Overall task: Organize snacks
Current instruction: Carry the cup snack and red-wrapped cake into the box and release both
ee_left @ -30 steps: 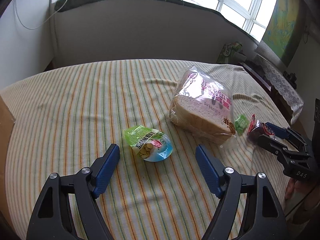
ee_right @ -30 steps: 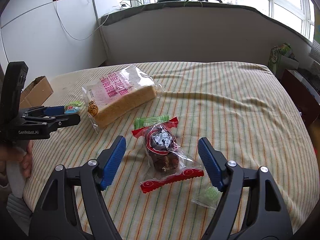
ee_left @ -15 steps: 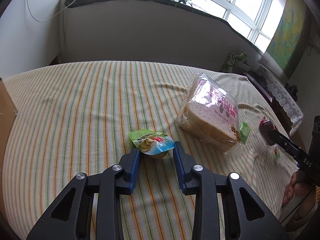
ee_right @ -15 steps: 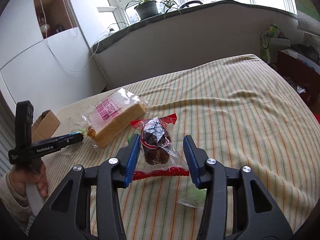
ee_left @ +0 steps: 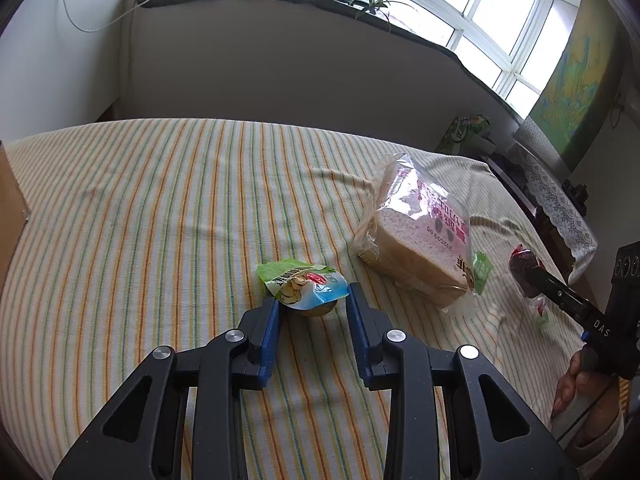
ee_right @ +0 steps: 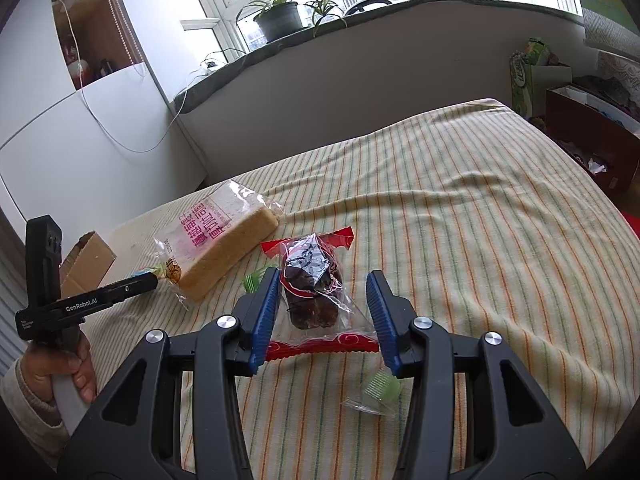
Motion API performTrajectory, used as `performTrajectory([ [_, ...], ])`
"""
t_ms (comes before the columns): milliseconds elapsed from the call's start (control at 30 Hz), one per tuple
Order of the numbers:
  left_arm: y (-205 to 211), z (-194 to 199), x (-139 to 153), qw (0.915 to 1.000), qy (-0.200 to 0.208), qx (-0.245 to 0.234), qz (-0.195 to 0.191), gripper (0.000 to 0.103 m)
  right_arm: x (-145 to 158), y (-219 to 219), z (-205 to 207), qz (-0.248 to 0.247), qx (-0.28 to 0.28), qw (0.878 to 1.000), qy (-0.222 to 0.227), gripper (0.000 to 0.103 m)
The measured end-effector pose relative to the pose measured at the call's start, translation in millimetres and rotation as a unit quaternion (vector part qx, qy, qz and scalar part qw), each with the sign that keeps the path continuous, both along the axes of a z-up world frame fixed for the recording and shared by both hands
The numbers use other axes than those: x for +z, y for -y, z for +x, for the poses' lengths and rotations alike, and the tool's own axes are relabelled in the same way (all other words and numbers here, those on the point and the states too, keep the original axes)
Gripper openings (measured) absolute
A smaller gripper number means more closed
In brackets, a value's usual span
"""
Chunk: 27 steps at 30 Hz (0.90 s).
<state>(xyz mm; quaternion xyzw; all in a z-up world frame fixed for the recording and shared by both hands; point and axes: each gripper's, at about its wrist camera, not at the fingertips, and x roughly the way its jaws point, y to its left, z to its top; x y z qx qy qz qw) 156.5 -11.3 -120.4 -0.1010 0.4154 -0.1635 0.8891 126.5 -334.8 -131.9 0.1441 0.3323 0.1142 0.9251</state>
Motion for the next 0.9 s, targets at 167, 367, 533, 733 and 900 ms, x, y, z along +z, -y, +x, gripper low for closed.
performTrajectory([
  [167, -12.6, -6.2, 1.6, 0.9994, 0.005, 0.010, -0.033, 0.030, 1.1, 5.9, -7.7, 0.005, -0.028, 1.000, 0.007, 0.046],
  [367, -22.2, -17.4, 8.0, 0.9978, 0.021, -0.007, -0.062, 0.030, 3.0, 8.4, -14.6, -0.002, -0.046, 0.999, 0.012, 0.046],
  [533, -25.7, -34.2, 8.2, 0.9981, 0.025, -0.009, -0.055, 0.030, 3.0, 6.3, -11.2, -0.012, -0.041, 0.999, 0.005, 0.047],
  [733, -46.3, -68.8, 23.0, 0.9969, 0.057, 0.007, -0.054, 0.030, 14.0, 7.9, -29.5, -0.020, -0.055, 0.998, 0.024, 0.047],
  [900, -64.6, -95.3, 47.0, 0.9938, 0.096, 0.025, -0.050, 0.030, 25.6, -3.0, -58.3, -0.019, -0.054, 0.998, 0.032, 0.047],
])
